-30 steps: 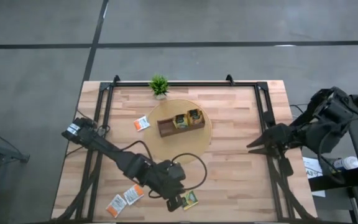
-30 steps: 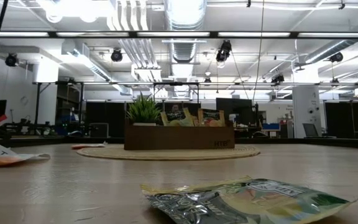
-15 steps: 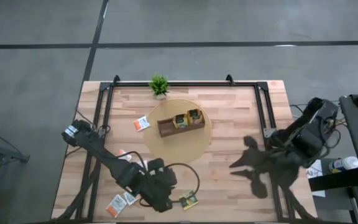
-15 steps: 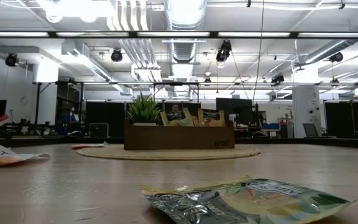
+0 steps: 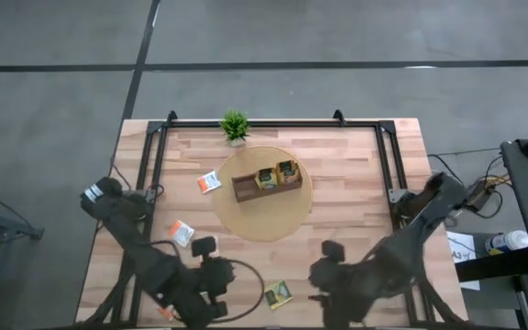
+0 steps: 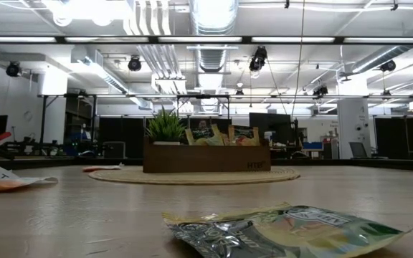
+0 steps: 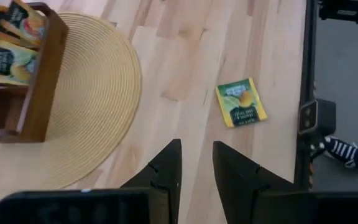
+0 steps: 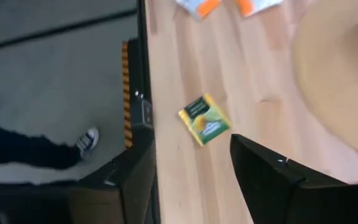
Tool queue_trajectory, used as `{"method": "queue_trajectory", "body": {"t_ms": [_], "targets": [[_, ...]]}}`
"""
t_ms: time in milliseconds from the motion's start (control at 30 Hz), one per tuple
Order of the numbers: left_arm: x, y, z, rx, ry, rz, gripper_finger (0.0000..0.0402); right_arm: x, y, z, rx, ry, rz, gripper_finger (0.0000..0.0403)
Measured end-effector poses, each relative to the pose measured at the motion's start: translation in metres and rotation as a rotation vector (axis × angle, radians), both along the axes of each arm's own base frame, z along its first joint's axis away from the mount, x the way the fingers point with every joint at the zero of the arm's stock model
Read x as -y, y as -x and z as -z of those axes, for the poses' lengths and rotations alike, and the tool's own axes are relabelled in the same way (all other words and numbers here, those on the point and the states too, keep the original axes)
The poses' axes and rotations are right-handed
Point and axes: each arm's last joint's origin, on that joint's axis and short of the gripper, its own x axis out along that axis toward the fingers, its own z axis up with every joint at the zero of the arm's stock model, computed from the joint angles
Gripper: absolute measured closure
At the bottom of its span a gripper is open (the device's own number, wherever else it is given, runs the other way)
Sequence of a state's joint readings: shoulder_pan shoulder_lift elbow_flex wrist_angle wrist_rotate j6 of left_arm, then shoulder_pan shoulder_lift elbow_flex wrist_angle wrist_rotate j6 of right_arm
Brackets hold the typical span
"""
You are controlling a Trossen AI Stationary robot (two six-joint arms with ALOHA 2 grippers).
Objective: Pick & Place Tea
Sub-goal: Put the yellow tea bag into the middle section of the wooden organizer
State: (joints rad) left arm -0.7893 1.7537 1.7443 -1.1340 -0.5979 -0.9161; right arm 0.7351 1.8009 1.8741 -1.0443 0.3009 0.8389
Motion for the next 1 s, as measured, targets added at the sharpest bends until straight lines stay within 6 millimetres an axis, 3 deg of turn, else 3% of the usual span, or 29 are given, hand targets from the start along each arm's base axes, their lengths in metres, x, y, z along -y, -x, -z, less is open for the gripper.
{"method": "queue_trajectory", "body": {"t_ms": [167,400,633,833,1000], "targets": [[0.001,0.018,-0.004,-0.031,-0.043,0.012,0.0314,-0.013,-0.031,0.025,-0.065,0.04,-0.039,0.0187],[-0.005,0.029,-0.014,-0.035,-0.042,0.021,0.0314,-0.023,-0.071,0.066,-0.183,0.034,-0.058,0.0186],[-0.013,0.037,-0.019,-0.068,-0.06,0.034,0.0314,-0.032,-0.096,0.104,-0.273,0.056,-0.06,0.0186],[-0.016,0.04,-0.018,-0.104,-0.094,0.036,0.0314,-0.025,-0.111,0.14,-0.408,0.046,0.037,0.0186],[-0.016,0.04,-0.018,-0.107,-0.098,0.037,0.0314,-0.009,-0.119,0.156,-0.489,0.006,0.193,0.0186]]}}
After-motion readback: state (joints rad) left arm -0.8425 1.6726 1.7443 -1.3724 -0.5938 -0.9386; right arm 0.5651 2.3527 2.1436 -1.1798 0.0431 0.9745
